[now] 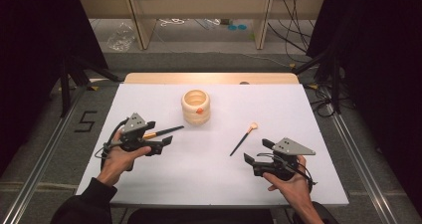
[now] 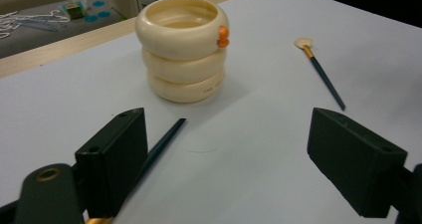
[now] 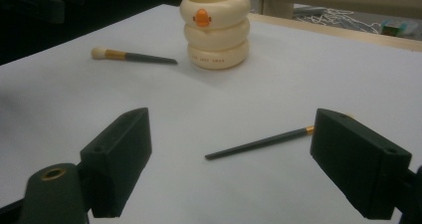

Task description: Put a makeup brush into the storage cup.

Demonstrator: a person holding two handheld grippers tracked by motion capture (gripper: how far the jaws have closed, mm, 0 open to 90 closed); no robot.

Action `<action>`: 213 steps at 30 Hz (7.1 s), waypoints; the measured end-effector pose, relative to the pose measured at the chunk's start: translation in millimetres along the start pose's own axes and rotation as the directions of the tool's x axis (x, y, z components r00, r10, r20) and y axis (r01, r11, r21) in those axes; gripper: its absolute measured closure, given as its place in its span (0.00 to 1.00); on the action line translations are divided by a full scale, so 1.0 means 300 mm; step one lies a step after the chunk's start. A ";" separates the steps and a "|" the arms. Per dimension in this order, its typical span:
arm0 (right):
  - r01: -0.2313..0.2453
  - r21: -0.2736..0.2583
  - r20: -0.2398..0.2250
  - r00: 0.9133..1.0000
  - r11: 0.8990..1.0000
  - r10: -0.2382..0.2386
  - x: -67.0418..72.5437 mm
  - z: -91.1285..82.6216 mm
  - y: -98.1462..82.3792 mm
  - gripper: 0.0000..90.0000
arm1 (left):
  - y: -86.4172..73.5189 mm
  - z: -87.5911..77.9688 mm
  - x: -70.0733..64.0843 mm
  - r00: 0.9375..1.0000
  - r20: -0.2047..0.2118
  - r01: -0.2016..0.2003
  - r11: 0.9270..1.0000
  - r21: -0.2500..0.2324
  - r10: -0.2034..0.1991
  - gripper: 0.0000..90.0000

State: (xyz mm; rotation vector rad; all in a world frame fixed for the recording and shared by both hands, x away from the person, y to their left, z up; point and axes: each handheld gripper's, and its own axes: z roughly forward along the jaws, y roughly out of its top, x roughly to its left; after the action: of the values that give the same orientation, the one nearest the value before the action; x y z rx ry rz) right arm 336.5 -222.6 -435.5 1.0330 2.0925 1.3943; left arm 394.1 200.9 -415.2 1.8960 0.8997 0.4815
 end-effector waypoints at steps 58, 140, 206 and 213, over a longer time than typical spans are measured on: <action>0.009 0.038 -0.049 0.999 0.999 -0.008 0.006 0.020 -0.006 0.21 | 0.017 0.278 0.304 0.972 0.173 -0.234 0.720 0.654 0.160 0.54; 0.463 -0.030 -0.239 0.857 0.886 -0.456 0.231 0.068 0.091 0.29 | 0.204 0.168 -0.164 0.786 0.561 -0.587 0.597 0.547 0.259 0.86; 0.896 0.053 -0.310 0.434 0.440 -0.846 0.382 0.197 0.084 0.87 | 0.234 0.215 -0.359 0.732 0.670 -0.618 0.536 0.574 0.126 0.86; 0.896 0.054 -0.316 0.434 0.441 -0.844 0.383 0.197 0.083 0.87 | 0.231 0.212 -0.355 0.745 0.659 -0.592 0.550 0.588 0.098 0.86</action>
State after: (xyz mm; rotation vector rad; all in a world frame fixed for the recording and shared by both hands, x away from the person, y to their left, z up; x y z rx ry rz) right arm 312.9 -93.4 -430.6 -0.3083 2.3942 0.7337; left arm 392.9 63.3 -379.5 2.8483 0.2650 -0.3476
